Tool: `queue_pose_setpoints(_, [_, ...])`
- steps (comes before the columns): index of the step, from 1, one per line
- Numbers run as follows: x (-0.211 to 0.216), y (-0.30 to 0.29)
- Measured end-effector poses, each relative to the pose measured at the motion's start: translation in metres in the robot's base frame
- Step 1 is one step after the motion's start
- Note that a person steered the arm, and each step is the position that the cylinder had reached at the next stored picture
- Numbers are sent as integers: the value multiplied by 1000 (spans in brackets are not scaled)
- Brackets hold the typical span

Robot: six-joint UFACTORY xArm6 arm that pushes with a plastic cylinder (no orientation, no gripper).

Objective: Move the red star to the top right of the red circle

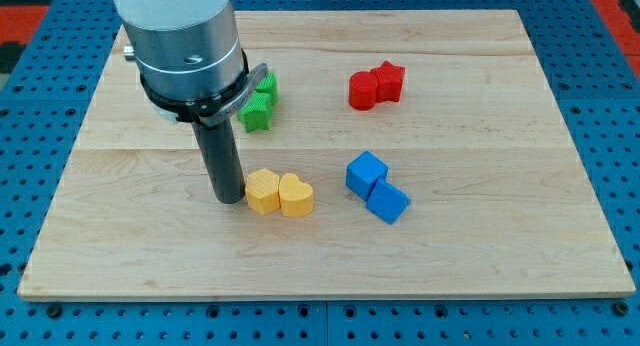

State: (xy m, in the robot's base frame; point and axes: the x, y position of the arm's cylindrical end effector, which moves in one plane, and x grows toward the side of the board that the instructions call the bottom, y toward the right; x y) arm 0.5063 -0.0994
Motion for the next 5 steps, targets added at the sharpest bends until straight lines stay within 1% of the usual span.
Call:
queue_pose_setpoints(4, [0, 4])
queue_pose_setpoints(5, [-8, -1])
